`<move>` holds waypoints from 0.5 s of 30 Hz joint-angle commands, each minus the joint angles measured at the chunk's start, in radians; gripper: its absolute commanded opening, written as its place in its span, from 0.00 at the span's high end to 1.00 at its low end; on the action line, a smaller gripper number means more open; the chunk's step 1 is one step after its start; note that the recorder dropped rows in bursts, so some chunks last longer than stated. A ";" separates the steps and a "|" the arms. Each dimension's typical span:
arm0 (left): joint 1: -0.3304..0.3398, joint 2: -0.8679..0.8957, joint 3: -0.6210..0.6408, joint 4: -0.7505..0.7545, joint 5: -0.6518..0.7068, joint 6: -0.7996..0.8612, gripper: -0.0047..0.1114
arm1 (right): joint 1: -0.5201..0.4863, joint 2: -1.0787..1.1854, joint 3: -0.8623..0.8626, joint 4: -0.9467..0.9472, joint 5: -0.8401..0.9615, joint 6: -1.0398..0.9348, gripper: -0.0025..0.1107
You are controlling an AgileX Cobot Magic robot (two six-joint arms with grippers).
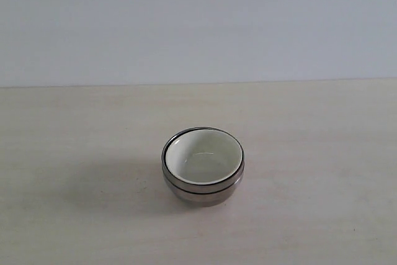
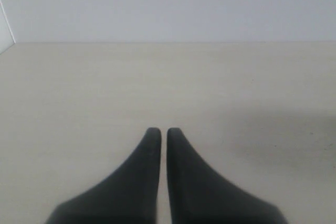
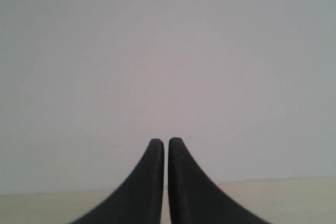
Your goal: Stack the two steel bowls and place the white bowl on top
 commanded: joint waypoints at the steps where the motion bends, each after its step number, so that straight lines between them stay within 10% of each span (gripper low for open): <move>1: 0.003 -0.003 0.004 -0.011 0.000 0.004 0.93 | -0.006 -0.006 0.094 -0.005 -0.103 0.033 0.98; 15: 0.003 -0.003 0.004 -0.011 0.000 0.004 0.93 | -0.006 -0.006 0.159 -0.270 0.066 0.092 0.98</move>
